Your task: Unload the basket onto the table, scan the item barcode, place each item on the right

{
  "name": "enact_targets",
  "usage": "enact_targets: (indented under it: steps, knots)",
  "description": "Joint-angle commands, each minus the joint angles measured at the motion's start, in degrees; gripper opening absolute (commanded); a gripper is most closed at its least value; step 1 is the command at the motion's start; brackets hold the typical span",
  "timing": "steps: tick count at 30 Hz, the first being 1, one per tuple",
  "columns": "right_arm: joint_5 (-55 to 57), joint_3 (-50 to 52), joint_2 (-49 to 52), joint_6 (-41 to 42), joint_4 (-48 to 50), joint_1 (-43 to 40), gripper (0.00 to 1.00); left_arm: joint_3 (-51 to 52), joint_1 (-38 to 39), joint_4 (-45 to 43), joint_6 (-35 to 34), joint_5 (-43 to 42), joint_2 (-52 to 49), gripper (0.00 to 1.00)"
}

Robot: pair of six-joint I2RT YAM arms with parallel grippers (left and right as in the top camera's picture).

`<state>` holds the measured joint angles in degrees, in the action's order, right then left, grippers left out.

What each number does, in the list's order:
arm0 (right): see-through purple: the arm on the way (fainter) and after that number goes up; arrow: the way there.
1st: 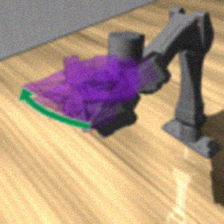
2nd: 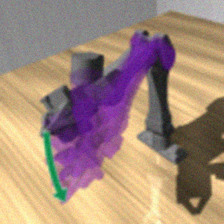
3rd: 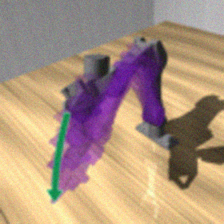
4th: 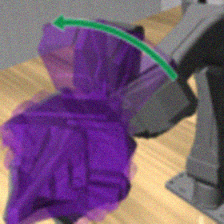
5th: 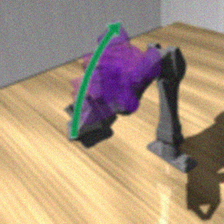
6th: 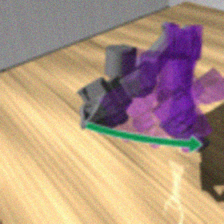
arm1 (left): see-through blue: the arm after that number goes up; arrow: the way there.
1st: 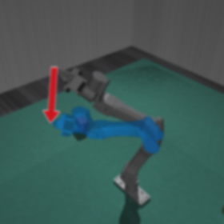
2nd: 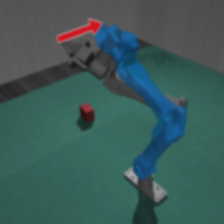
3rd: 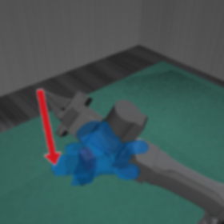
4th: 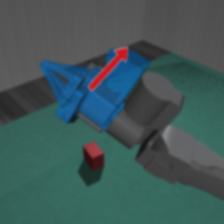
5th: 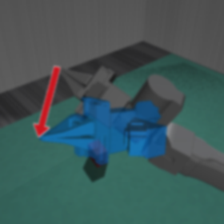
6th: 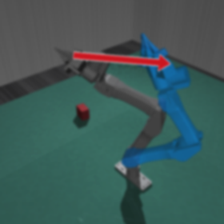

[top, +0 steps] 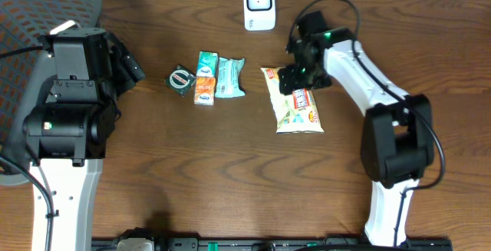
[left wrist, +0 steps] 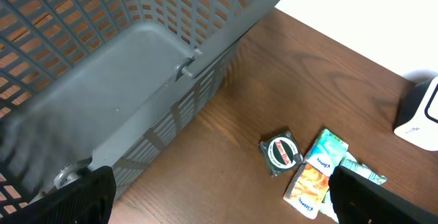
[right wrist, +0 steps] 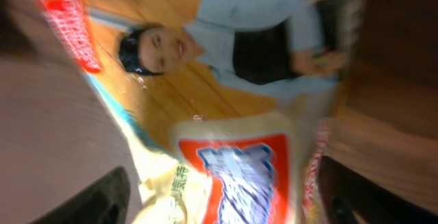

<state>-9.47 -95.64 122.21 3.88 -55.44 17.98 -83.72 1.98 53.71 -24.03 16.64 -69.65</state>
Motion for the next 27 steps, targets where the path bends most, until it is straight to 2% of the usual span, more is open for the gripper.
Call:
enact_targets:
  steps: [1, 4, 6, 7, 8, 9, 15, 19, 22, 27]
  knots:
    - [0.0, 0.9, 2.9, -0.9, -0.1, 1.7, 0.73, -0.7, -0.2, 0.1, -0.3, 0.6, 0.4, 0.98]
    - [0.3, 1.0, 4.7, -0.7, -0.1, 2.8, 0.63, -0.7, -0.2, 0.1, -0.3, 0.6, 0.4, 0.98]
    - [0.5, 1.0, 5.3, -0.7, -0.1, 3.5, 0.45, -0.7, -0.2, 0.1, -0.3, 0.6, 0.4, 0.98]
    - [0.6, 1.0, 5.3, -0.7, 0.0, 3.8, 0.29, -0.7, -0.2, 0.1, -0.3, 0.6, 0.4, 0.98]
    - [0.5, 1.0, 5.3, -0.7, 0.0, 3.9, 0.20, -0.7, -0.2, 0.1, -0.3, 0.6, 0.4, 0.98]
    - [0.5, 0.9, 5.1, 0.6, 0.1, 4.2, 0.01, -0.7, -0.2, 0.1, -0.3, 0.6, 0.4, 0.98]
    - [0.5, -2.1, 3.3, 7.0, -0.2, 3.8, 0.01, -0.7, -0.2, 0.1, -0.3, 0.6, 0.4, 0.98]
    - [0.6, -5.6, -1.0, 8.2, 3.3, 2.9, 0.01, -0.7, -0.2, 0.1, -0.3, 0.6, 0.4, 0.98]
    - [0.6, -6.9, -5.6, 8.1, 13.8, 2.7, 0.01, -0.7, -0.2, 0.1, -0.3, 0.6, 0.4, 0.98]
    - [0.9, -6.9, -6.0, 8.3, 29.8, 2.8, 0.01, -0.7, -0.2, 0.1, -0.3, 0.6, 0.4, 0.97]
